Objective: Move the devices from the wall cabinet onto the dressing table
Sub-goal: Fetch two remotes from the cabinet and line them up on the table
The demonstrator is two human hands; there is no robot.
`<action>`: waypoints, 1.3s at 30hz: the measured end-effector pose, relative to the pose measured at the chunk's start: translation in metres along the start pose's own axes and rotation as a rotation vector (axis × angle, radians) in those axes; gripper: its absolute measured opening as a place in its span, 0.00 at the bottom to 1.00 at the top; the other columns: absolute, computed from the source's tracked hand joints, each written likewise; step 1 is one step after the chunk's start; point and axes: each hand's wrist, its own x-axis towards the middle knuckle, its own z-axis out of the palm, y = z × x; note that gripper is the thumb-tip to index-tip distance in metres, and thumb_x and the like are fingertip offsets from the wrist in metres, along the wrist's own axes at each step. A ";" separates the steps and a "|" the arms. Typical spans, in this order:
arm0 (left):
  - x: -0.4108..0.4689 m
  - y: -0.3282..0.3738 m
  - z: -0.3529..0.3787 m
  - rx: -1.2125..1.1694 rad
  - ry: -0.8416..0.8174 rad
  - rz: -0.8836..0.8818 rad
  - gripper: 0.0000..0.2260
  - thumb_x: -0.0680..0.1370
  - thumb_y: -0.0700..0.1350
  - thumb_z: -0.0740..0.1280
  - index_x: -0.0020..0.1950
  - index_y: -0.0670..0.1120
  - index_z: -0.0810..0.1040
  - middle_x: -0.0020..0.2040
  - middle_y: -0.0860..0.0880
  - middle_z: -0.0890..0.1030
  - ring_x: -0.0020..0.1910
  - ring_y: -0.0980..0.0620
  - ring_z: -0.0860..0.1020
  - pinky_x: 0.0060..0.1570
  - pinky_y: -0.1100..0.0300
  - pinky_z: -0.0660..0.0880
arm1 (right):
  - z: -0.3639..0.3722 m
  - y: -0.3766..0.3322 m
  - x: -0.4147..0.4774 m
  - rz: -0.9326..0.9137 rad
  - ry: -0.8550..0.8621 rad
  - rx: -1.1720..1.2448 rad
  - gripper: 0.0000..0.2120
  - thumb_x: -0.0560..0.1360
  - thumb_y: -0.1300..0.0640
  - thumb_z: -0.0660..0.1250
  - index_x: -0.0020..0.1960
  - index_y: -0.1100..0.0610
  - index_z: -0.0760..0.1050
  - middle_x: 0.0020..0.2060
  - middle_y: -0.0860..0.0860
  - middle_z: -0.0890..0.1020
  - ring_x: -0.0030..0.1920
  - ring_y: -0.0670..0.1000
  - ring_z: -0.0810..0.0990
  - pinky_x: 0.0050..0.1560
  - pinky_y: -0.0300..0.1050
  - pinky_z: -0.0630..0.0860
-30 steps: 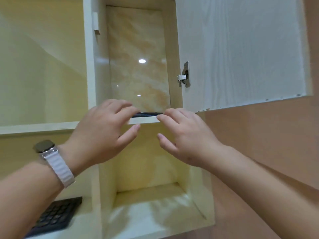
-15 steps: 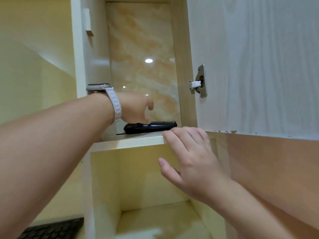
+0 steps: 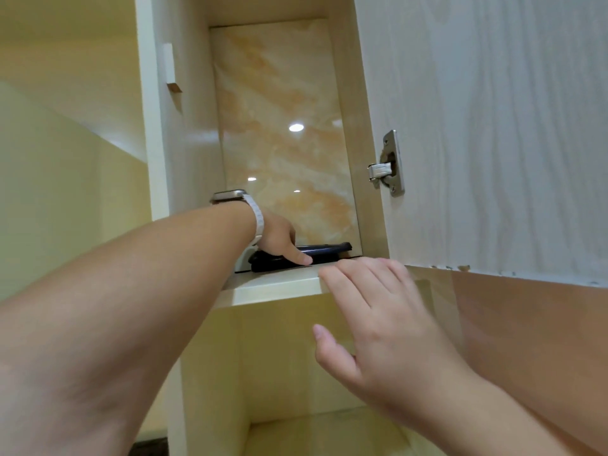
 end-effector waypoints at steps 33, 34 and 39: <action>-0.170 -0.023 0.052 -0.672 1.006 0.244 0.04 0.76 0.49 0.63 0.45 0.50 0.74 0.32 0.52 0.74 0.27 0.53 0.70 0.28 0.60 0.67 | -0.022 -0.023 0.075 0.233 -0.587 -0.012 0.40 0.69 0.23 0.51 0.74 0.44 0.60 0.68 0.46 0.69 0.66 0.52 0.70 0.60 0.51 0.72; -0.172 -0.024 0.056 -0.716 1.029 0.264 0.03 0.76 0.49 0.63 0.45 0.51 0.75 0.31 0.53 0.74 0.27 0.55 0.69 0.28 0.62 0.66 | -0.020 -0.023 0.082 0.261 -0.635 0.029 0.43 0.67 0.21 0.51 0.75 0.44 0.59 0.70 0.46 0.68 0.68 0.51 0.69 0.62 0.52 0.71; -0.181 -0.022 0.080 -0.935 1.103 0.316 0.02 0.77 0.48 0.65 0.46 0.57 0.76 0.28 0.57 0.72 0.25 0.57 0.67 0.27 0.66 0.65 | -0.019 -0.021 0.100 0.302 -0.871 0.120 0.49 0.65 0.18 0.50 0.76 0.47 0.60 0.71 0.44 0.70 0.70 0.49 0.68 0.67 0.48 0.66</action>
